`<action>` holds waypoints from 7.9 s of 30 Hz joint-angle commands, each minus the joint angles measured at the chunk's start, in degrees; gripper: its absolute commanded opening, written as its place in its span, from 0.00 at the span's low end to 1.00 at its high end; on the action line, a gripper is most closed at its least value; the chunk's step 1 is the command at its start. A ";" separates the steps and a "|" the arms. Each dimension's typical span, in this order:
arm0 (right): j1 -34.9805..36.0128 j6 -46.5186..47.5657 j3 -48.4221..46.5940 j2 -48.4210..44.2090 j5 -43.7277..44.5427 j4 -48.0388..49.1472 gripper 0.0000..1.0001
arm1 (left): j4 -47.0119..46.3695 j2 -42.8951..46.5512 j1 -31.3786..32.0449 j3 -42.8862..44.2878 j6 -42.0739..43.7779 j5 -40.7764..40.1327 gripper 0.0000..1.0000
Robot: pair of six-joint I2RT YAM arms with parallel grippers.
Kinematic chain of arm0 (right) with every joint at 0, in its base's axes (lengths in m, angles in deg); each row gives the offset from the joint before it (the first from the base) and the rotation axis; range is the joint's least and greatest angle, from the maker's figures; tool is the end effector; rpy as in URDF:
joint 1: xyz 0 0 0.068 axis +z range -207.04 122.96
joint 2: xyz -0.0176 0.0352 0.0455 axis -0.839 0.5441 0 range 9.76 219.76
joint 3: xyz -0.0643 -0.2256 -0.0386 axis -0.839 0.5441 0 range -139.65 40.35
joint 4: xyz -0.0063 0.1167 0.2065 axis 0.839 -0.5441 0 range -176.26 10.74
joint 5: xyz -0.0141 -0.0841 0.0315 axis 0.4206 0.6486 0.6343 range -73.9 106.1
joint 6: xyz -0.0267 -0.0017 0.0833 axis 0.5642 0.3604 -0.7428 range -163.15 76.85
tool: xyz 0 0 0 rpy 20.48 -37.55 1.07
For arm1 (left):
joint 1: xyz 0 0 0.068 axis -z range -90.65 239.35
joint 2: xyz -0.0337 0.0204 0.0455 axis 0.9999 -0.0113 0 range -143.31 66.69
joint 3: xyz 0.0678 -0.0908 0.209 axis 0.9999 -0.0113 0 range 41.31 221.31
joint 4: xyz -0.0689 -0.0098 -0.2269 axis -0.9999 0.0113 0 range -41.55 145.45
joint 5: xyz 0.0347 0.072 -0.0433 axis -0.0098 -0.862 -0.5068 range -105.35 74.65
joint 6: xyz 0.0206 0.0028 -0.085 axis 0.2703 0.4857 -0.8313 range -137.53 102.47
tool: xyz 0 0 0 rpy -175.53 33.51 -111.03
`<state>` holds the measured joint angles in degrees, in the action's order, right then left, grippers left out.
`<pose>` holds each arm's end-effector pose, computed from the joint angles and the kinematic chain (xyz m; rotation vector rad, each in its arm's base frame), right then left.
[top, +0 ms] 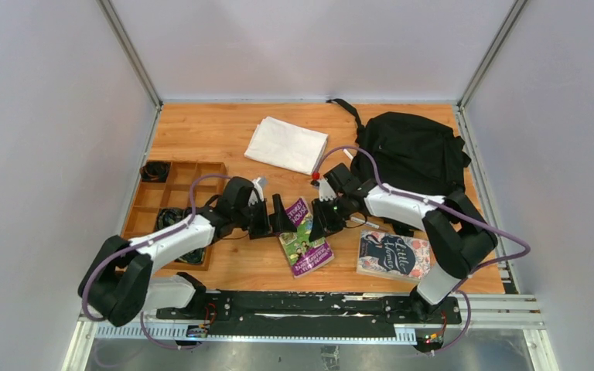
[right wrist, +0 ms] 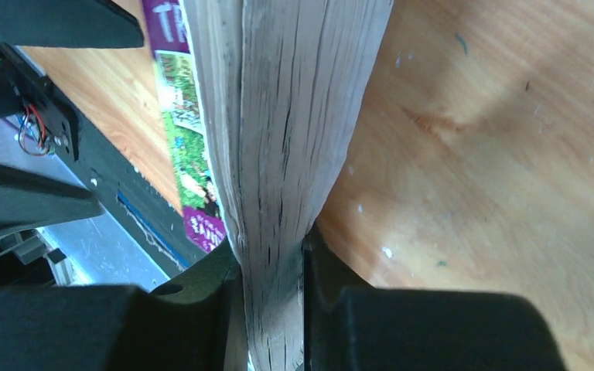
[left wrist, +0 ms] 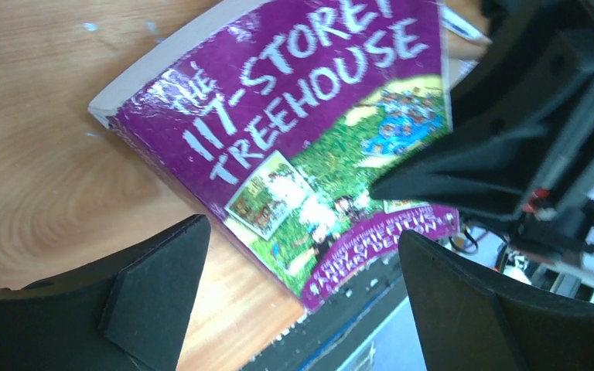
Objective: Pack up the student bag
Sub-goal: Pick up the book from the center of the board, then place the book in the student bag.
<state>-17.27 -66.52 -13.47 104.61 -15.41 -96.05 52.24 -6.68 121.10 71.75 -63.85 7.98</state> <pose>0.2188 0.2348 0.1231 -0.6131 2.6886 1.0755 0.2013 -0.1607 0.1206 -0.1185 2.6037 -1.0656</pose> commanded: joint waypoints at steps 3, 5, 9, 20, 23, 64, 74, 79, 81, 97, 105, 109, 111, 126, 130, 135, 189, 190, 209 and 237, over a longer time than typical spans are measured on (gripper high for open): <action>-1.64 6.03 -0.33 -10.08 -1.69 -5.92 0.00 | 11.21 14.27 0.42 3.39 4.84 4.21 1.00; -2.34 6.71 -1.15 -12.96 -0.80 -7.22 0.00 | 14.31 18.55 0.38 3.89 5.75 2.54 1.00; -4.11 7.05 -3.30 -16.47 -2.98 -9.71 0.00 | 16.90 21.29 0.42 6.14 8.17 3.96 1.00; -4.36 5.92 -6.41 -25.67 -9.82 -10.24 0.00 | -3.10 21.28 -0.83 1.76 -0.03 16.56 0.99; -4.44 4.47 -6.23 -25.89 -13.62 -8.19 0.00 | -6.82 20.63 -0.81 1.17 -1.61 15.88 0.99; -20.70 -57.24 34.97 -57.87 -2.39 54.06 1.00 | -41.26 -2.03 0.59 23.99 -29.65 4.28 0.00; -20.70 -58.59 33.36 -49.87 0.04 66.43 1.00 | -48.24 -3.53 1.24 22.03 -33.63 5.57 0.00; -20.70 -59.13 30.04 -45.04 -0.31 70.84 0.95 | -48.46 -4.12 1.43 21.58 -33.65 5.59 0.00; -20.70 -60.15 28.92 -43.51 -1.04 72.88 0.92 | -48.95 -4.45 1.56 20.98 -33.93 5.59 0.00; -21.18 -54.28 26.20 -48.64 -1.34 59.16 0.00 | -49.68 -8.51 2.95 22.52 -32.98 7.57 0.03; -34.73 -23.83 4.27 -58.94 13.45 -11.19 0.00 | -27.98 -12.58 2.94 32.32 -14.65 12.42 0.61; -45.29 -14.11 -2.22 -57.11 16.32 -25.21 0.00 | -11.00 -15.84 3.42 39.97 0.14 9.25 0.70; -48.25 -10.70 -4.29 -56.59 18.39 -28.28 0.00 | 1.10 -17.73 4.55 45.10 8.50 5.70 0.72; -51.33 -2.98 -19.86 -55.55 36.93 -44.39 0.00 | 19.22 -32.38 22.37 66.11 50.40 -14.49 0.74; -50.82 -3.11 -22.24 -56.74 39.76 -47.19 0.00 | 17.70 -35.68 25.01 68.42 58.21 -15.08 0.73; -50.33 -2.72 -23.97 -57.69 43.89 -49.47 0.00 | 10.87 -36.27 30.91 64.62 72.61 -20.95 0.76; -47.02 -9.23 -17.52 -63.89 13.80 -44.50 0.00 | 7.92 -56.32 24.06 101.16 38.04 -16.69 0.00; -47.04 -10.48 -15.65 -64.67 11.78 -43.36 0.00 | 7.22 -56.48 23.80 101.17 36.76 -16.53 0.00; -47.15 -42.01 7.69 -68.68 14.08 -24.62 0.00 | 1.99 -54.42 21.73 97.65 32.67 -9.86 0.00; -47.22 -59.18 26.07 -41.92 28.80 30.58 0.00 | -3.48 -54.10 19.61 98.39 26.80 1.81 0.00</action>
<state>-65.05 -127.92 15.51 57.24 11.13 -84.10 55.30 -63.44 141.97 168.31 -33.17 4.66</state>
